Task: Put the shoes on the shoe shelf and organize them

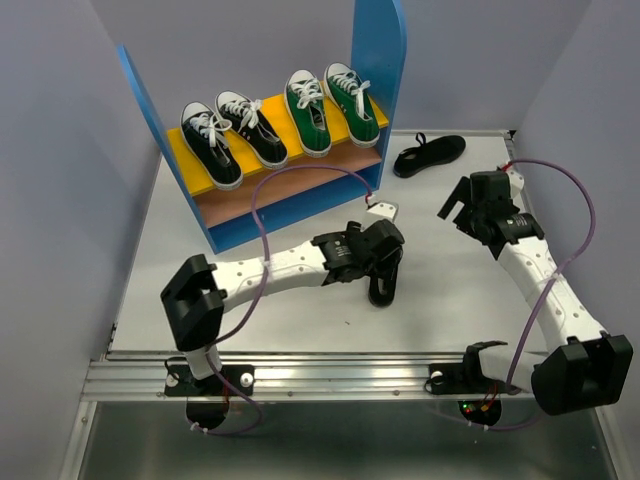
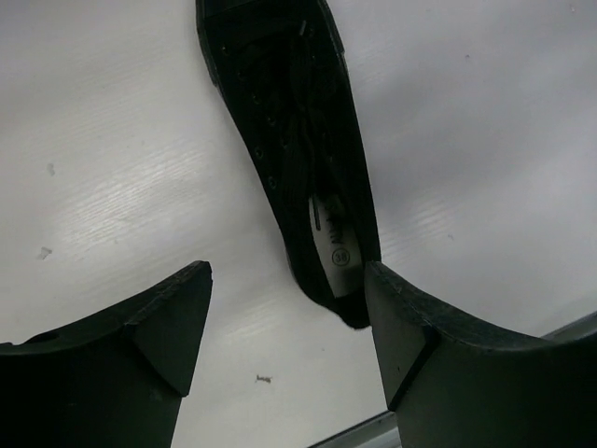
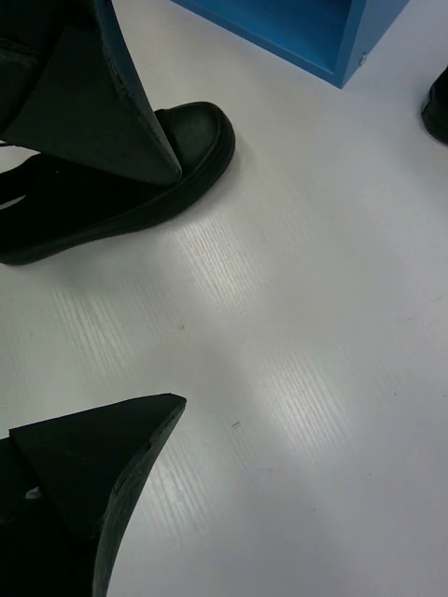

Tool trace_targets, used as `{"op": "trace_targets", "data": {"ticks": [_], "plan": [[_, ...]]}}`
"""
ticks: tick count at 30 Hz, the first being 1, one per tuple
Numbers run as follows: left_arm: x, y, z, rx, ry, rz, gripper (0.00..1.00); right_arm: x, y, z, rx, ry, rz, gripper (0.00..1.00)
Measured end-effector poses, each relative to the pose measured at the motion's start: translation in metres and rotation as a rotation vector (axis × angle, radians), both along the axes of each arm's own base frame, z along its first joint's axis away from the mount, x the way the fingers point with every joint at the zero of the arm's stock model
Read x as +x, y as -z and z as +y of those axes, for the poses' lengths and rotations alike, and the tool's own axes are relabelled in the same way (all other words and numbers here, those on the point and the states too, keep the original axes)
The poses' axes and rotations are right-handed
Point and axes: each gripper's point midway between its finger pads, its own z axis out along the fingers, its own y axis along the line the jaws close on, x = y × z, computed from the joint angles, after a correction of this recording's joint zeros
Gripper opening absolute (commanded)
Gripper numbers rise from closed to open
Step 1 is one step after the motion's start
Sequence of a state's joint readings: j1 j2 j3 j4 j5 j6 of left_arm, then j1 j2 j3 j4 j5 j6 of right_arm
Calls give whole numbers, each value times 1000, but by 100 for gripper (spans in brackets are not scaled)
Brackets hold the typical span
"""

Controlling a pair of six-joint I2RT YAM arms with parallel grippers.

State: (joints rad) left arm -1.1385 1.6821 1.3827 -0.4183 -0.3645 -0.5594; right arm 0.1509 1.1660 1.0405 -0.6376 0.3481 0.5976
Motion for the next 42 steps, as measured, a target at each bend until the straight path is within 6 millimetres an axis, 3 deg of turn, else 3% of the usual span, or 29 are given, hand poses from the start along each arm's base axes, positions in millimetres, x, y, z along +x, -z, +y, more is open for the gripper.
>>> {"op": "trace_targets", "data": {"ticks": [5, 11, 16, 19, 20, 22, 23, 34, 37, 42], "plan": [[13, 29, -27, 29, -2, 10, 78, -7, 2, -2, -8, -4, 15, 100], [27, 52, -49, 59, -19, 17, 71, -11, 0, -3, -10, -3, 8, 100], [38, 85, -46, 118, -54, 38, 54, -15, 2, -3, -12, -5, 15, 100], [41, 104, -44, 150, -62, 55, 51, -15, 3, -3, -12, -6, 16, 100], [42, 106, -45, 155, -64, 57, 42, -15, 3, -3, -12, -6, 16, 100], [44, 102, -47, 157, -67, 45, 23, -15, 3, -3, -10, -7, 17, 100], [45, 99, -48, 157, -73, 39, 1, -15, 3, -2, -9, -9, 17, 100], [51, 87, -35, 197, -105, 11, 0, -17, 8, -2, -9, -11, 32, 100], [57, 67, -22, 193, -130, 4, 0, -17, 8, -2, -9, -11, 32, 100], [72, 11, -1, 113, -204, -44, 0, -17, 8, -2, -9, -11, 32, 100]]}}
